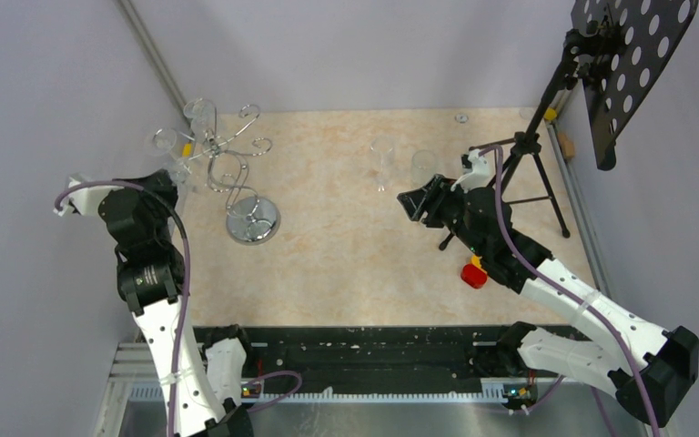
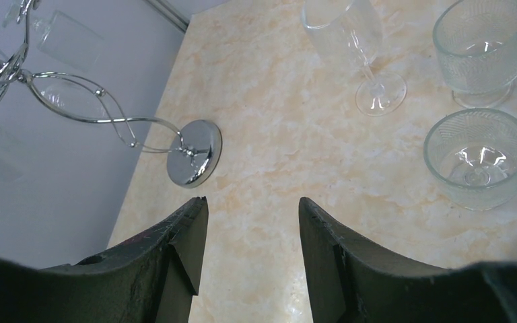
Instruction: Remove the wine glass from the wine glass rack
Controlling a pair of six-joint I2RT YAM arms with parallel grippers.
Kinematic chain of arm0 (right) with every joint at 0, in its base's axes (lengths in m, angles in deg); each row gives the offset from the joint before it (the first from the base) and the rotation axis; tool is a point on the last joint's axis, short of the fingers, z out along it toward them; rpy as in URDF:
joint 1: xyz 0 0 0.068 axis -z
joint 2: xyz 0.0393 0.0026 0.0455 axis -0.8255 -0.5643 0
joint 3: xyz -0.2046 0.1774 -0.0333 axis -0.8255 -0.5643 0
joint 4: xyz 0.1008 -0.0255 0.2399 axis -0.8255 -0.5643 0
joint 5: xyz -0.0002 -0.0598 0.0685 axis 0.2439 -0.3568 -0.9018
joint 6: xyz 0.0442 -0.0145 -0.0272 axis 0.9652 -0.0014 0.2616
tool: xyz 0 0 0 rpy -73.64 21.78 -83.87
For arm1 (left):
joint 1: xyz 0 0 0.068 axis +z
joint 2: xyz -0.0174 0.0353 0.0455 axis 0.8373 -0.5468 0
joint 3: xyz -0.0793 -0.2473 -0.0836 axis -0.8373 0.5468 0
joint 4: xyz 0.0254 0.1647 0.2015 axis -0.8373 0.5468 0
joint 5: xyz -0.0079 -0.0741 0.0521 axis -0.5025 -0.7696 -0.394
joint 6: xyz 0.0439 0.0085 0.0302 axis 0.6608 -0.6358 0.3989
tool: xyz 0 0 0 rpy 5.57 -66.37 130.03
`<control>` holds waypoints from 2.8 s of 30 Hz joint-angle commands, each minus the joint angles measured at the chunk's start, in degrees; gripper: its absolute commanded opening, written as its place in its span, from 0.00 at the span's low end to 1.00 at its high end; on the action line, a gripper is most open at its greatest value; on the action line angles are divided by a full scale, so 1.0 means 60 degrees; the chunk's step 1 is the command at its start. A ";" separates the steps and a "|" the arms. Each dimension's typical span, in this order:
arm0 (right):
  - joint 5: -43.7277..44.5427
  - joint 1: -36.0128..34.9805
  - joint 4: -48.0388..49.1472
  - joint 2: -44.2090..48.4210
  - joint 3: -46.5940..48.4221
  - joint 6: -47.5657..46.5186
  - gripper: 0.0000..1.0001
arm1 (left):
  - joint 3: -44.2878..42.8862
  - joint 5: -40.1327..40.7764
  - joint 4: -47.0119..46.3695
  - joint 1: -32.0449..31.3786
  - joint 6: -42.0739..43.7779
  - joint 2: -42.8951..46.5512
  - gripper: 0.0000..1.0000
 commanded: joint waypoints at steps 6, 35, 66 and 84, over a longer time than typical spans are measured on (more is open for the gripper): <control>0.0185 0.0138 0.0446 0.0069 0.0120 -0.0155 0.53 | 0.0375 0.0943 -0.2217 0.0036 -0.1115 0.0421 0.00; 0.0181 0.0184 0.0554 -0.0020 0.0084 -0.0130 0.53 | 0.1027 0.1319 -0.3275 0.0036 -0.2688 0.0327 0.00; -0.0066 0.0331 0.0528 -0.0047 -0.0005 -0.0050 0.53 | 0.0416 -0.1617 -0.2852 0.0036 -0.2432 0.0408 0.00; -0.1800 0.0331 0.0556 -0.0136 0.0475 -0.0026 0.67 | -0.0382 -0.1160 -0.0633 0.0036 -0.2114 0.1279 0.00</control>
